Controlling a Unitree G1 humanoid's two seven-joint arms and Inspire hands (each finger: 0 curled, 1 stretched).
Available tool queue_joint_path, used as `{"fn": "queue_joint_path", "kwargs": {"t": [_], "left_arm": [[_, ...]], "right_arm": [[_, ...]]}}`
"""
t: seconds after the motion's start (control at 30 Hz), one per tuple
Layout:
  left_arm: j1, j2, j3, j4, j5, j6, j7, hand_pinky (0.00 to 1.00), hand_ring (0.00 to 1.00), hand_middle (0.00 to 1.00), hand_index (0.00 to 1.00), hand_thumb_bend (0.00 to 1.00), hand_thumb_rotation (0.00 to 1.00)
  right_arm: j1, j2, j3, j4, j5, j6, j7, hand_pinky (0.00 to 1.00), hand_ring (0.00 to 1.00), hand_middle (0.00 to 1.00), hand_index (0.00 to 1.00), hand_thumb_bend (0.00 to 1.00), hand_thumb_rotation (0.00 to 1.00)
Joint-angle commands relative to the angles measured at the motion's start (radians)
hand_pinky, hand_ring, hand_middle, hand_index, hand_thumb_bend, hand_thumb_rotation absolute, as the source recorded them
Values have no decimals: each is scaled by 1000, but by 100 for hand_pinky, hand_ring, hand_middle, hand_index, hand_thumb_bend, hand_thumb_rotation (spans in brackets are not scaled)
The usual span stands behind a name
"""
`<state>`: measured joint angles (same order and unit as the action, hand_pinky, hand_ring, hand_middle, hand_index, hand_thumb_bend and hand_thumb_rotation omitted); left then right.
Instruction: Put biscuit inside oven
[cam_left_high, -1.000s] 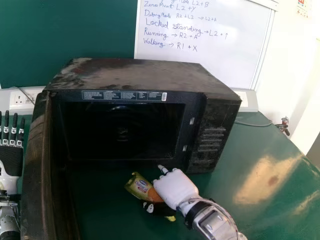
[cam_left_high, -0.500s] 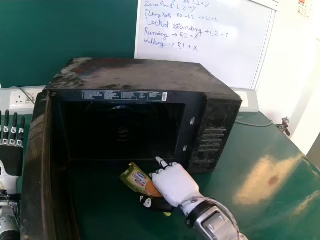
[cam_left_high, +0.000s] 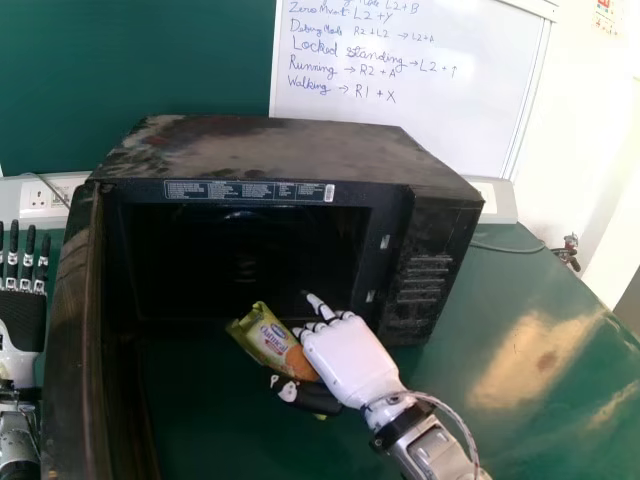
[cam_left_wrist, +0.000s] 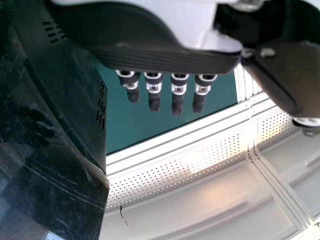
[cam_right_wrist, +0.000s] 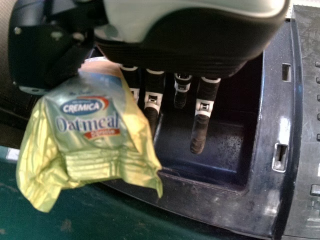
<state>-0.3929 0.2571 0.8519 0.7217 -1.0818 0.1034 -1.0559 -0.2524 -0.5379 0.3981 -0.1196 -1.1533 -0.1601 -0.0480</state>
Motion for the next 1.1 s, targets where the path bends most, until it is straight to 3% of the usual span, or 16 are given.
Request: {"fn": "queue_joint_path", "kwargs": {"t": [0.0,1.07], "left_arm": [[43,-37,2,43,5,6,-1,0,0,48,49,51,0],[46,-43,5,32,3,2,8,0,0,48,49,51,0]], "right_arm": [[-8,10,-12,4,15,-4,-21,52,50,48,50,52,0],[-138,88,-6,79,39,12,-15,52,55,51,47,52,0]]}}
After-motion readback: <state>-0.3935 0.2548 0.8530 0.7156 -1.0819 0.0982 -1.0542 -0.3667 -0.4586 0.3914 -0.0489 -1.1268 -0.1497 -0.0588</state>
